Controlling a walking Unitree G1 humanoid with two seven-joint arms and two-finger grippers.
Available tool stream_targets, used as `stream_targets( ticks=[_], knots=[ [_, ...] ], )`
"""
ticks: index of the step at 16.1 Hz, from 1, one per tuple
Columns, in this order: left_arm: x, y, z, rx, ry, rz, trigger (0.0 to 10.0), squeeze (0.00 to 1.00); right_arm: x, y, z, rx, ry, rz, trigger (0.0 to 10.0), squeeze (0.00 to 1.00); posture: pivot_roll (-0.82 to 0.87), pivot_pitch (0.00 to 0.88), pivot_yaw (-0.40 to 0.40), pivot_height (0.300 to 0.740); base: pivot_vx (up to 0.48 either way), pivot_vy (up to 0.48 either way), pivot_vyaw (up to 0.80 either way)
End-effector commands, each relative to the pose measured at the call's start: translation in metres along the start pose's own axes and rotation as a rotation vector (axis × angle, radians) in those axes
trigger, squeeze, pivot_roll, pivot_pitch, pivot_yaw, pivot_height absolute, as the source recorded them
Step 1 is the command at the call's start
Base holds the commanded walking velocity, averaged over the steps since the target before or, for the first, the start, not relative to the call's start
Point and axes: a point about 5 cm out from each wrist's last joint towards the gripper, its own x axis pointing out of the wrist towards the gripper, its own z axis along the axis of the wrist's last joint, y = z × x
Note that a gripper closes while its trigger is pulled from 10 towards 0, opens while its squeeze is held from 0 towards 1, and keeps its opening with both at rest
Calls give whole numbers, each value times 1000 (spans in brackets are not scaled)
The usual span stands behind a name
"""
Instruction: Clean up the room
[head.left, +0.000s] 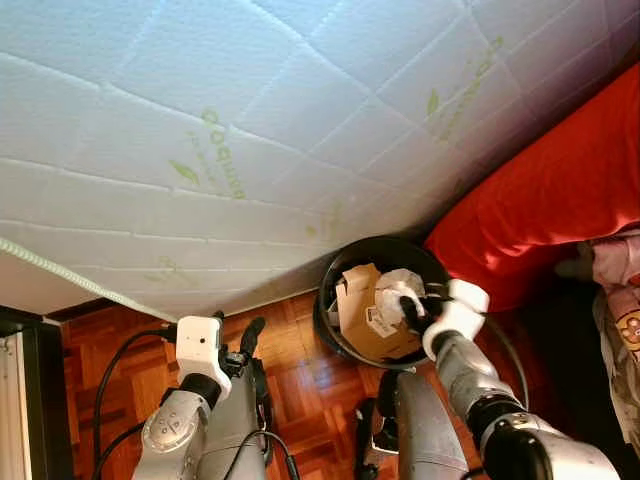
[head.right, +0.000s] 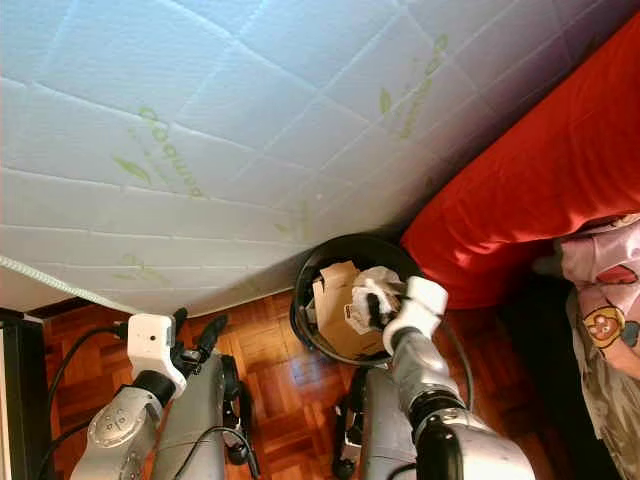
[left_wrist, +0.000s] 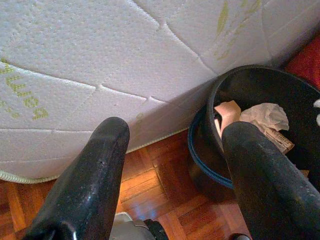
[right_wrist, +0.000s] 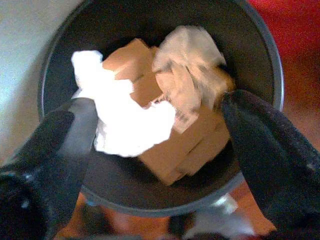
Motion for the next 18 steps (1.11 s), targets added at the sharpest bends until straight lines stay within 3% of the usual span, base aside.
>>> stream_targets(
  ticks=[1,3,4,6,7,9,12,14,18],
  knots=[
    [-7,0,-10,-16,46,4,10000,0,-4,-13,-12,77,39,-46,10000,1000,186,449,-48,627,0,0,0],
    [-8,1,-10,-15,46,5,10000,0,-2,-5,-5,102,-7,19,10000,1000,186,450,-47,627,0,0,0],
    [-8,1,-10,-15,46,5,10000,0,-2,-4,-2,56,-25,33,10000,1000,186,450,-47,627,0,0,0],
    [-8,1,-10,-16,47,4,10000,0,-1,1,6,-106,-73,44,10000,1000,187,449,-47,627,0,0,0],
    [-7,1,-11,-18,48,5,10000,0,-1,6,10,-342,-106,48,10000,980,181,447,-46,627,0,0,0],
    [-6,0,-12,-20,49,5,10000,0,-1,7,11,-360,-120,51,10000,35,174,440,-47,627,0,0,0],
    [-2,0,-15,-31,55,12,10000,0,-3,1,9,-364,-129,51,10000,0,164,420,-52,627,0,0,0],
    [1,4,-19,-71,55,41,10000,0,-9,-16,-2,-394,-103,32,10000,0,144,398,-60,627,0,0,0],
    [4,10,-25,-125,67,79,10000,0,-19,-47,-14,-350,-85,-50,10000,0,121,357,-64,656,0,0,0]
  ],
)
